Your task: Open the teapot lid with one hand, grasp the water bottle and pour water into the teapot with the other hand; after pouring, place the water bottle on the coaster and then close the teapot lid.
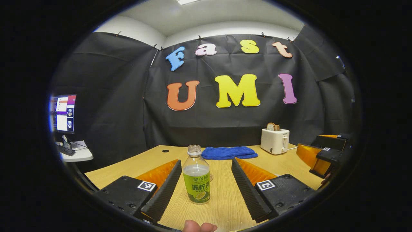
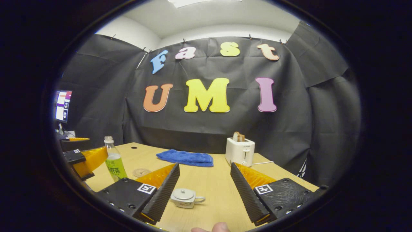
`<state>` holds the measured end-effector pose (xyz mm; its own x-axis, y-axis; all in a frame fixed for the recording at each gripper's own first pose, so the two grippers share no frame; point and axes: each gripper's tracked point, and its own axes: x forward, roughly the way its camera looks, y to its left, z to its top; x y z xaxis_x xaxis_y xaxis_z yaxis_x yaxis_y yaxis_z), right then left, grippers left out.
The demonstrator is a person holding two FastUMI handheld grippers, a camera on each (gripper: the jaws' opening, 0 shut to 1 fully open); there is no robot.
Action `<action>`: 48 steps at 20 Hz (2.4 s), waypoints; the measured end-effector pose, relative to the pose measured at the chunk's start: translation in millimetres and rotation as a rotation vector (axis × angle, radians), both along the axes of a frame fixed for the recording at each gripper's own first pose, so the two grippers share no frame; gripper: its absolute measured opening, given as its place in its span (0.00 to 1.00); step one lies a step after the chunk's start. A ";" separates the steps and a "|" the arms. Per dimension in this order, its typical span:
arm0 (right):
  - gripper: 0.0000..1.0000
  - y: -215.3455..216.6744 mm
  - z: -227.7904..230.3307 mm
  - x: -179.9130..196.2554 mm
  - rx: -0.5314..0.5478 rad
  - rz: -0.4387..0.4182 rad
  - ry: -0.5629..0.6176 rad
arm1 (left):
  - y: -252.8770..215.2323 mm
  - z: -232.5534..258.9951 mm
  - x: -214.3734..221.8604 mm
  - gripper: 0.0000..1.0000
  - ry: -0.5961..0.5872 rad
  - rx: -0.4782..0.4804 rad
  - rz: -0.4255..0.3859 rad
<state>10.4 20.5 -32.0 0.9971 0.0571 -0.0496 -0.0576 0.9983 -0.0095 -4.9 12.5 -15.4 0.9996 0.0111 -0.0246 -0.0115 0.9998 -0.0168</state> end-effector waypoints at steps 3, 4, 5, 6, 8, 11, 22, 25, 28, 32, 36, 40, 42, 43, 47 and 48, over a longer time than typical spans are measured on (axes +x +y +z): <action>0.96 7.8 -13.8 7.4 -0.005 0.017 0.030 | 1.3 -3.3 -1.2 0.97 0.005 -0.009 -0.004; 0.96 12.3 -19.1 9.9 -0.006 0.024 0.040 | 2.7 -5.7 -1.6 0.97 0.011 -0.011 -0.004; 0.96 16.6 -25.0 13.2 -0.007 0.032 0.054 | 2.5 -7.2 -2.1 0.97 0.014 -0.012 -0.002; 0.96 21.6 -32.0 16.5 -0.008 0.043 0.069 | 5.7 -6.7 -3.3 0.98 0.015 -0.014 0.003; 0.96 32.0 -46.2 24.4 -0.019 0.061 0.109 | 11.5 -6.7 -5.6 0.98 0.016 -0.015 0.012; 0.96 35.4 -67.1 36.3 -0.021 0.058 0.161 | 18.8 -10.6 -7.9 0.98 0.024 -0.018 0.021; 0.62 53.8 -95.4 56.9 -0.004 0.077 0.252 | 27.6 -18.4 -11.9 0.98 0.043 -0.013 0.013; 0.22 52.1 -97.0 56.2 -0.025 0.045 0.252 | 30.2 -21.0 -11.3 0.98 0.046 -0.016 0.019; 0.04 50.1 -97.7 61.0 -0.016 0.041 0.244 | 34.0 -23.6 -10.9 0.98 0.051 -0.020 0.023; 0.00 49.9 -96.2 59.2 -0.021 0.056 0.242 | 34.1 -28.9 -8.7 0.98 0.061 -0.028 0.019; 0.00 49.4 -82.0 59.4 0.018 0.070 0.225 | 33.4 -42.8 -6.0 0.98 0.097 -0.017 0.013; 0.00 42.7 -66.7 57.5 0.015 0.065 0.187 | 30.4 -55.4 -1.2 0.98 0.128 -0.033 0.005; 0.00 38.5 -58.9 54.2 0.015 0.067 0.176 | 29.4 -63.8 3.4 0.98 0.146 -0.039 0.003; 0.00 36.3 -53.0 51.1 0.011 0.066 0.167 | 28.9 -67.9 7.5 0.98 0.155 -0.041 0.002; 0.00 25.4 -38.3 38.2 -0.011 0.065 0.144 | 25.4 -86.9 23.8 0.98 0.194 -0.045 -0.003; 0.00 21.8 -35.7 33.8 -0.018 0.061 0.135 | 24.5 -91.5 27.5 0.98 0.203 -0.049 -0.008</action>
<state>44.2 42.3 -67.6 0.9759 0.1157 -0.1848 -0.1206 0.9926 -0.0155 22.6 37.0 -106.9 0.9741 -0.0029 -0.2261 -0.0118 0.9979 -0.0640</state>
